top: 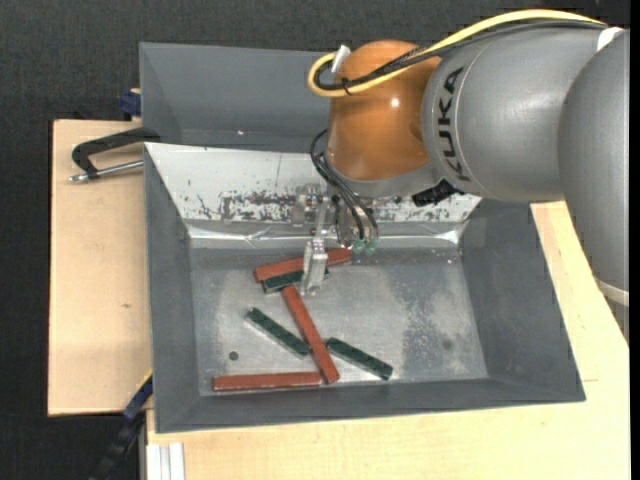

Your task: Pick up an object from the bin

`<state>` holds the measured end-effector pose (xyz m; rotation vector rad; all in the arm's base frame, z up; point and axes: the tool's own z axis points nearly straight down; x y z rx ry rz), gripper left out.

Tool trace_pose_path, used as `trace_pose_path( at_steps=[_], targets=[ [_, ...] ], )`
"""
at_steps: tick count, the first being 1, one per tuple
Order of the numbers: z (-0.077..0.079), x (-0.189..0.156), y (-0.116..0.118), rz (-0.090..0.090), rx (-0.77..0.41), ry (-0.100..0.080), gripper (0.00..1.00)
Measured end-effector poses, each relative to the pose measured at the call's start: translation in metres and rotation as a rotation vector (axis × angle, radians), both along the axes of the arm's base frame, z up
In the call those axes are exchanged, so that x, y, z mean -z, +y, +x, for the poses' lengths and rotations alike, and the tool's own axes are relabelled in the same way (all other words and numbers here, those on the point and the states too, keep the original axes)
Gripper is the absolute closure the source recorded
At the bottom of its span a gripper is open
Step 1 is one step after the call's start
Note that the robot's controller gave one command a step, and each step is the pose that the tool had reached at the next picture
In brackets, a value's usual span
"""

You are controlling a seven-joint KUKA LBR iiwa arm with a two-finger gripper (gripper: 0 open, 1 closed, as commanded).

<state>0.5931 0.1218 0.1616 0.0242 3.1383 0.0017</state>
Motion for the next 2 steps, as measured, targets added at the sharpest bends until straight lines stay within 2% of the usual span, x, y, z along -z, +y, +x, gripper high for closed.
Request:
trace_pose_path(
  at_steps=[1,2],
  targets=[
    [-0.023,0.006,0.01,0.0,0.051,0.002,0.0],
    [0.004,0.084,0.012,0.002,0.089,-0.003,0.0]
  ],
)
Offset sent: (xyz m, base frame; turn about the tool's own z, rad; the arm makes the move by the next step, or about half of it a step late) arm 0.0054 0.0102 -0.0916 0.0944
